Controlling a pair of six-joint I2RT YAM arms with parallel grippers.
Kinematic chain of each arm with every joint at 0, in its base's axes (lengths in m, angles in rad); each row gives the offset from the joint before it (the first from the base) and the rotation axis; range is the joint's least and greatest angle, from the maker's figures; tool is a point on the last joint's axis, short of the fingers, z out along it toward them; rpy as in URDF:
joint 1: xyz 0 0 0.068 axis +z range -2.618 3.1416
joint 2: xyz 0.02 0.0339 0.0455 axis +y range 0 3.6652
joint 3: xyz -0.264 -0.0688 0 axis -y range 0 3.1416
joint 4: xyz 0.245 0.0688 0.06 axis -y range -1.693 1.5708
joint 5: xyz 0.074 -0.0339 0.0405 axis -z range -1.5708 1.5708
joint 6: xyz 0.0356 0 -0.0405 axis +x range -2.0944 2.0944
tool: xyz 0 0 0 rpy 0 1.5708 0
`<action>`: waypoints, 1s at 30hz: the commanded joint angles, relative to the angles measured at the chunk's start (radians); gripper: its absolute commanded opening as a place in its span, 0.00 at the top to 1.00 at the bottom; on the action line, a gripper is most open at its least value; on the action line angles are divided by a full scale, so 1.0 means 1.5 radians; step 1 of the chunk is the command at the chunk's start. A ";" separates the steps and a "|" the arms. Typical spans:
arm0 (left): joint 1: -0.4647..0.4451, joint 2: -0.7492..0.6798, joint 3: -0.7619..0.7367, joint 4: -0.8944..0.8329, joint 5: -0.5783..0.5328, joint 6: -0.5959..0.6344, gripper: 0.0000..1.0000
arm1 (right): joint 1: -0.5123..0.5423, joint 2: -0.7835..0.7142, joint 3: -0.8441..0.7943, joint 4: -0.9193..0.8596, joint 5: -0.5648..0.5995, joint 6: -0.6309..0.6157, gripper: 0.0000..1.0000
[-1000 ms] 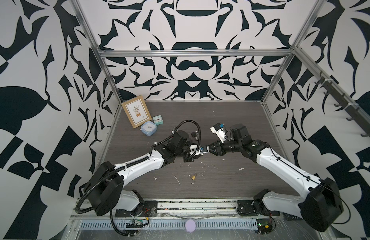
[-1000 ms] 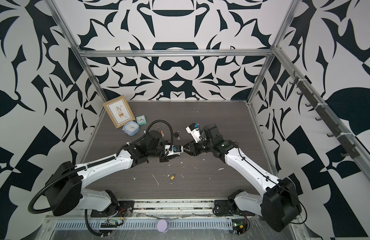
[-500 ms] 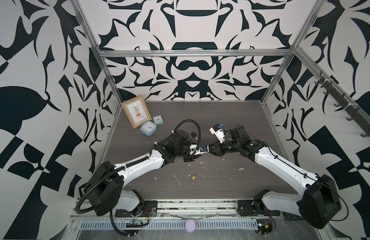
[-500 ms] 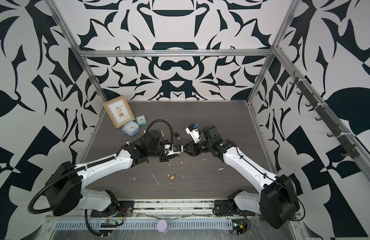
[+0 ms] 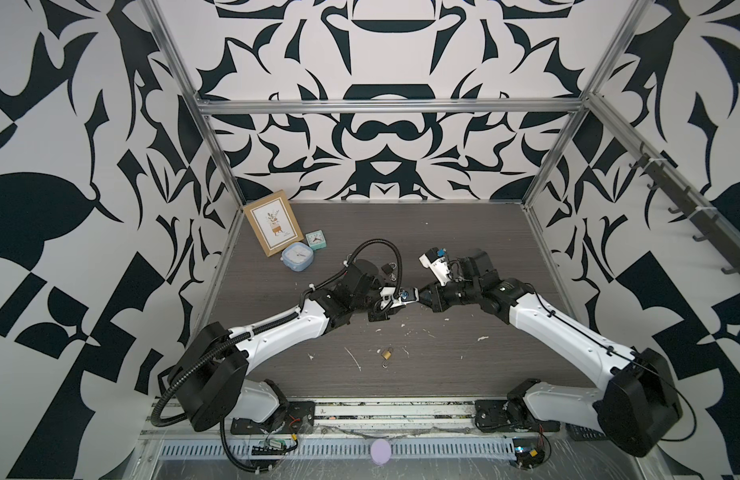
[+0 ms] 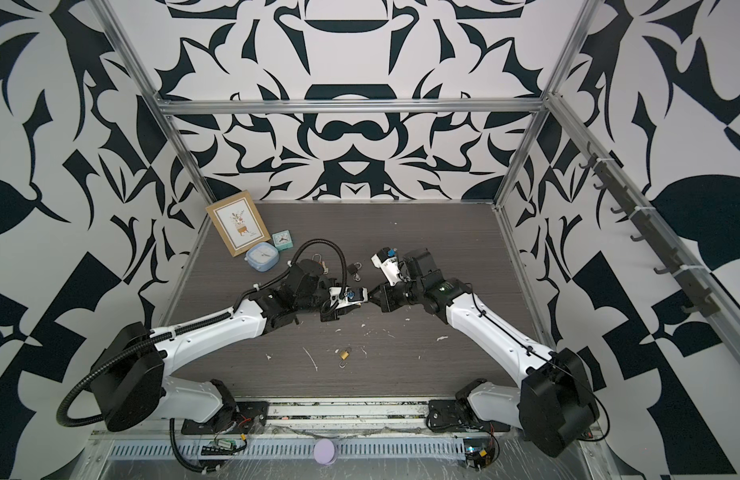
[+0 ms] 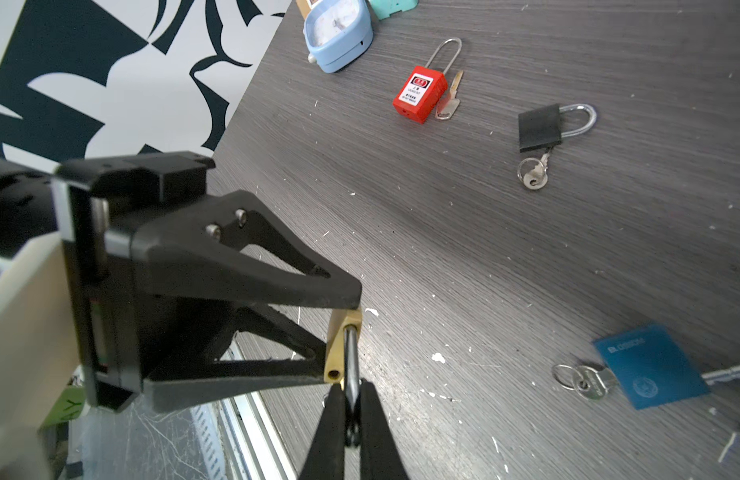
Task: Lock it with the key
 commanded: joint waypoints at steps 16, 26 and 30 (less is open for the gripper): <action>-0.017 0.022 -0.012 0.191 -0.120 -0.019 1.00 | 0.005 0.057 0.029 0.027 -0.042 0.088 1.00; -0.028 0.012 0.006 0.199 -0.101 -0.049 1.00 | 0.006 0.079 0.021 0.057 -0.052 0.115 1.00; -0.029 0.010 0.015 0.203 -0.094 -0.063 1.00 | 0.005 0.083 0.013 0.068 -0.054 0.121 1.00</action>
